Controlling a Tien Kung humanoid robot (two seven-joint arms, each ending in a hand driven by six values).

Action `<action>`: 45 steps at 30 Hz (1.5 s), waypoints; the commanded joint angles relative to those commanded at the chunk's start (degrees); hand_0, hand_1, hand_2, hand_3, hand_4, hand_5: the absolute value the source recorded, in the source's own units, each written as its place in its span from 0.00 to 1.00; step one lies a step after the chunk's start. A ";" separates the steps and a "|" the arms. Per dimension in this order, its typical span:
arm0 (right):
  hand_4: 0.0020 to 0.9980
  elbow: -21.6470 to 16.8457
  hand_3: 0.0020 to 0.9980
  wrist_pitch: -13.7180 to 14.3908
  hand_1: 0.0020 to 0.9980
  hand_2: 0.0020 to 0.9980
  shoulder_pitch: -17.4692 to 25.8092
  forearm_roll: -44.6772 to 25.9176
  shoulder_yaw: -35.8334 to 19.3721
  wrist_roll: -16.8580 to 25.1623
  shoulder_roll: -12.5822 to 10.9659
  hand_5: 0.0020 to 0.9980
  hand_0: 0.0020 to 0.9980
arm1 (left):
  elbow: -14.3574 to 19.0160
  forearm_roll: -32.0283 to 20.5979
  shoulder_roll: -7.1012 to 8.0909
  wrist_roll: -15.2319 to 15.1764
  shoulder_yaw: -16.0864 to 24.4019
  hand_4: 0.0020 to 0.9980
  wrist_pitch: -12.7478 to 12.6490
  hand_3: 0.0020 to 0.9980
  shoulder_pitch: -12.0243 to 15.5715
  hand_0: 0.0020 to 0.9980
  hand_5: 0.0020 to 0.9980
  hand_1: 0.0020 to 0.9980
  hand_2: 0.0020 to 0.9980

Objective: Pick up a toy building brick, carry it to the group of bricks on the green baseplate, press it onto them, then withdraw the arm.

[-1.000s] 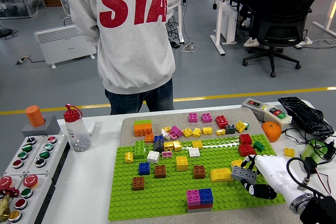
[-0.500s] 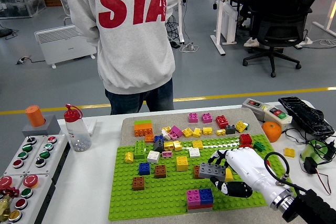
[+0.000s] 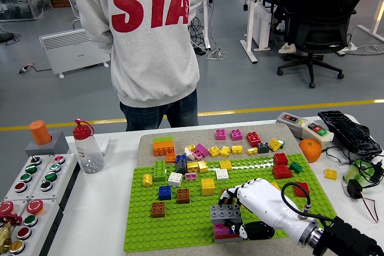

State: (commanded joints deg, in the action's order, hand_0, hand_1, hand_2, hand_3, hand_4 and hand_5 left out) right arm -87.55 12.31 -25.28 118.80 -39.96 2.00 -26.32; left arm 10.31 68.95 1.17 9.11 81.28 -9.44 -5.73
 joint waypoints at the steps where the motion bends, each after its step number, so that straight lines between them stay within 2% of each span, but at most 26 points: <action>1: 0.63 0.17 0.60 0.06 0.48 0.51 -0.11 0.06 0.17 0.16 -0.10 0.07 0.49 | 0.00 -0.03 0.00 0.00 -0.01 0.30 0.00 0.58 0.00 0.66 1.00 0.68 0.71; 11: 0.63 1.69 0.60 0.04 0.49 0.51 -0.92 0.33 1.12 1.40 -0.72 0.07 0.49 | 0.00 -0.04 -0.01 0.02 -0.05 0.30 -0.01 0.58 -0.05 0.66 1.00 0.68 0.71; 30: 0.64 2.28 0.61 -0.92 0.52 0.54 -0.87 1.00 0.97 0.86 -0.76 0.07 0.50 | 0.00 -0.08 -0.07 0.12 -0.12 0.30 -0.01 0.58 -0.04 0.66 1.00 0.68 0.71; 31: 0.64 2.27 0.64 -0.99 0.58 0.59 -0.85 1.01 0.97 0.80 -0.75 0.08 0.51 | 0.00 -0.08 -0.07 0.13 -0.12 0.30 -0.01 0.58 -0.03 0.66 1.00 0.68 0.71; 36: 0.64 2.26 0.64 -1.47 0.58 0.59 -0.66 1.07 0.90 0.39 -0.61 0.08 0.51 | 0.00 -0.09 -0.10 0.18 -0.14 0.30 -0.01 0.58 0.06 0.66 1.00 0.68 0.71; 37: 0.65 2.24 0.65 -1.48 0.62 0.63 -0.58 1.08 0.88 0.34 -0.55 0.08 0.52 | 0.00 -0.07 -0.12 0.18 -0.12 0.30 -0.02 0.58 0.08 0.66 1.00 0.68 0.71; 45: 0.66 1.98 0.68 -1.87 0.63 0.65 0.01 0.91 0.41 -0.12 -0.17 0.09 0.52 | 0.00 0.09 -0.11 0.25 -0.18 0.30 0.03 0.58 0.16 0.66 1.00 0.68 0.71</action>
State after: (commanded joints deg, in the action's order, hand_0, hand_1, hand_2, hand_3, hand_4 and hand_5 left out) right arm -85.57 10.44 -25.27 119.71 -39.55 1.88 -26.49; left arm 10.31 69.04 1.05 9.36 81.10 -9.41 -5.57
